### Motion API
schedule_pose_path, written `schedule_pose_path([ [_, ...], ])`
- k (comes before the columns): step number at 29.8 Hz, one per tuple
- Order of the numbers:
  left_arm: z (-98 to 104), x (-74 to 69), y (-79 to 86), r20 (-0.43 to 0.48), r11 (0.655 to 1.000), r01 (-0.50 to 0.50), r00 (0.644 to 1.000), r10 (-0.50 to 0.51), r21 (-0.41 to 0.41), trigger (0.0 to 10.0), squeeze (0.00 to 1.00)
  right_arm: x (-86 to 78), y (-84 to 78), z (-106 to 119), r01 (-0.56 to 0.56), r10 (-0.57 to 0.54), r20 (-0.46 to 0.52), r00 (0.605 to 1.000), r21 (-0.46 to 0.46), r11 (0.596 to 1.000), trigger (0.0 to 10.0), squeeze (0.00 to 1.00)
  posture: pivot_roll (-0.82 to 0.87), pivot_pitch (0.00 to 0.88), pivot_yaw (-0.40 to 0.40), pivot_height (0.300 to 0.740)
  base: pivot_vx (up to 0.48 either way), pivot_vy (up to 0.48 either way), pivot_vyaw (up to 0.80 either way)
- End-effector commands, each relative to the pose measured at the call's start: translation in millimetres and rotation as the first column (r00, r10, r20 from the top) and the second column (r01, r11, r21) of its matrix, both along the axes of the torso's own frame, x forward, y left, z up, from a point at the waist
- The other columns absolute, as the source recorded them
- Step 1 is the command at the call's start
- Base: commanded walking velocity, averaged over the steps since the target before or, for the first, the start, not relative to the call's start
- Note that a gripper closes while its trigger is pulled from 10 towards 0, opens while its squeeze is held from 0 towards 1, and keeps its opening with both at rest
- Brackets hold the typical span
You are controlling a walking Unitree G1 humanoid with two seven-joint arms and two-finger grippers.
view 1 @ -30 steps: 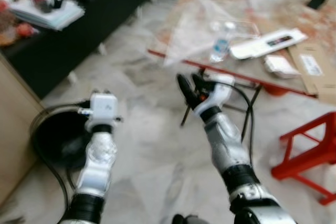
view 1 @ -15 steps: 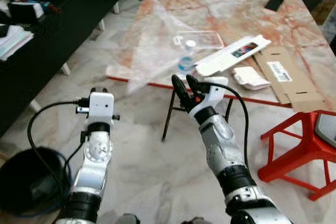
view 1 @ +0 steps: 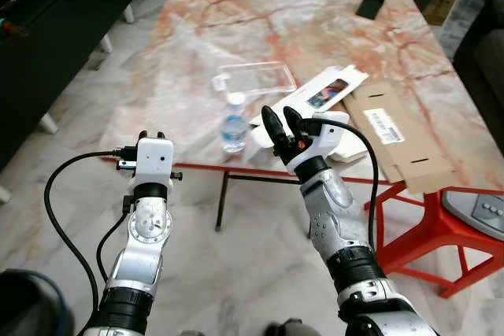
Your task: Picking trash to rubbish bin
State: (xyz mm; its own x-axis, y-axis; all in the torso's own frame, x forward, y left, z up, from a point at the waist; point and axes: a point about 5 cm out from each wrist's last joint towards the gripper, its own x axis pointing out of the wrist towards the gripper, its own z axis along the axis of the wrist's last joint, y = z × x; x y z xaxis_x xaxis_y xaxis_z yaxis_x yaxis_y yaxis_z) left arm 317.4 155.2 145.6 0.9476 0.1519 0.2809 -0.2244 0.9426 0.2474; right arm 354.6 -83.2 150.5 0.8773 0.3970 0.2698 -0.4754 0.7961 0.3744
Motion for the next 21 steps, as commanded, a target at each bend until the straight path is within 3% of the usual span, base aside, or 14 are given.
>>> schedule_pose_path([
  [1, 3.5, -0.8, 0.9, 0.023, 1.000, 0.011, 1.000, -0.011, 0.006, 10.0, 0.00, 0.1, 6.2, 8.1, -0.010, 0.010, 0.026, 1.000, 0.020, 1.000, 10.0, 0.00, 0.05, 0.176, -0.083, 0.740, 0.375, 0.000, 0.00],
  [12, 10.4, -2.8, -4.1, 0.065, 0.995, -0.007, 0.998, 0.001, 0.095, 10.0, 0.00, -1.5, 7.0, 7.3, -0.008, 0.007, 0.022, 1.000, 0.025, 1.000, 10.0, 0.00, 0.05, 0.180, -0.080, 0.740, 0.023, 0.000, 0.00],
  [14, 9.0, -2.0, -4.6, 0.057, 0.994, -0.011, 0.998, 0.005, 0.107, 10.0, 0.05, -1.6, 6.9, 7.0, -0.008, 0.007, 0.020, 1.000, 0.027, 1.000, 10.0, 0.00, 0.05, 0.180, -0.080, 0.740, 0.000, 0.000, 0.00],
  [15, 8.4, -1.8, -4.8, 0.056, 0.994, -0.011, 0.998, 0.005, 0.108, 10.0, 0.36, -1.6, 6.8, 6.8, -0.007, 0.007, 0.019, 1.000, 0.027, 1.000, 10.0, 0.00, 0.05, 0.180, -0.080, 0.740, 0.000, 0.000, 0.00],
  [16, 7.7, -1.9, -4.5, 0.053, 0.994, -0.012, 0.999, 0.006, 0.110, 10.0, 1.00, -1.9, 6.9, 6.7, -0.007, 0.006, 0.019, 1.000, 0.027, 1.000, 10.0, 0.00, 0.05, 0.183, -0.080, 0.740, 0.000, 0.000, 0.00],
  [21, 5.8, -0.5, 1.1, 0.037, 0.992, -0.026, 0.999, 0.022, 0.121, 10.0, 1.00, -2.5, 7.4, 4.8, -0.011, 0.011, 0.010, 1.000, 0.024, 1.000, 10.0, 0.00, 0.06, 0.187, -0.082, 0.740, 0.000, 0.000, 0.00],
])
